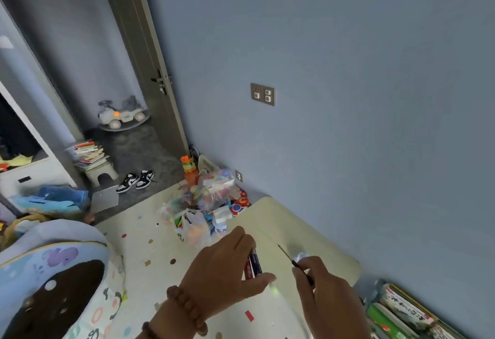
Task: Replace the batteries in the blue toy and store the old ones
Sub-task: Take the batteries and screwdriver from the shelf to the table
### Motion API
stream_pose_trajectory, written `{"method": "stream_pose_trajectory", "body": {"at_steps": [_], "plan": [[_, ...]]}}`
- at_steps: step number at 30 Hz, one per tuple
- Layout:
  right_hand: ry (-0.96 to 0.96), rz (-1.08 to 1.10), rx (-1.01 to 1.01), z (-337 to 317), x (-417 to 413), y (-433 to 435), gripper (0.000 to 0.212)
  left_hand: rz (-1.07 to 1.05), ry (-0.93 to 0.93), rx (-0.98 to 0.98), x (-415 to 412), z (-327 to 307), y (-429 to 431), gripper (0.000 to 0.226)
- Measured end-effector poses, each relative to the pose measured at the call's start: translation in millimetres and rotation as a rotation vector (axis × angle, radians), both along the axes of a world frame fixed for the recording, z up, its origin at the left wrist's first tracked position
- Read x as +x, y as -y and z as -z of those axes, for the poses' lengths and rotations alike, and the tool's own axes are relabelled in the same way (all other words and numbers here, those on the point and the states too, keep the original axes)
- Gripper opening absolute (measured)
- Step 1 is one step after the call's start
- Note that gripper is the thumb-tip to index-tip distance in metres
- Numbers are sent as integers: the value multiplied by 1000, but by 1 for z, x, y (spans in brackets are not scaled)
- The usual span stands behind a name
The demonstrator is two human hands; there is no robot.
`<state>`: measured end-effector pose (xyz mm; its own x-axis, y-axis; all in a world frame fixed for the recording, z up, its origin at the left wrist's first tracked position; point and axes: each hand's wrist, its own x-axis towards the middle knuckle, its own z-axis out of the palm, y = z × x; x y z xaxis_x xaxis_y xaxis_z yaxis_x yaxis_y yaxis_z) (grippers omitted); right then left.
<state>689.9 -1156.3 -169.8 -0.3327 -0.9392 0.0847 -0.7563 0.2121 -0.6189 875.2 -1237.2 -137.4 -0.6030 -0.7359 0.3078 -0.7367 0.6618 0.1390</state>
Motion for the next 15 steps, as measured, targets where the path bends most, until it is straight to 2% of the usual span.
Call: {"method": "stream_pose_trajectory", "body": {"at_steps": [3,5,8,15], "plan": [[0,126,33,21,-9,52,9,81,21,83,-18,5,65,50],[20,226,-7,32,-19,82,24,131,39,76,-32,11,101,49],[34,258,38,50,-32,122,28,226,27,95,-49,23,153,48],[36,506,66,86,-47,188,14,448,86,163,-79,58,263,44]]}}
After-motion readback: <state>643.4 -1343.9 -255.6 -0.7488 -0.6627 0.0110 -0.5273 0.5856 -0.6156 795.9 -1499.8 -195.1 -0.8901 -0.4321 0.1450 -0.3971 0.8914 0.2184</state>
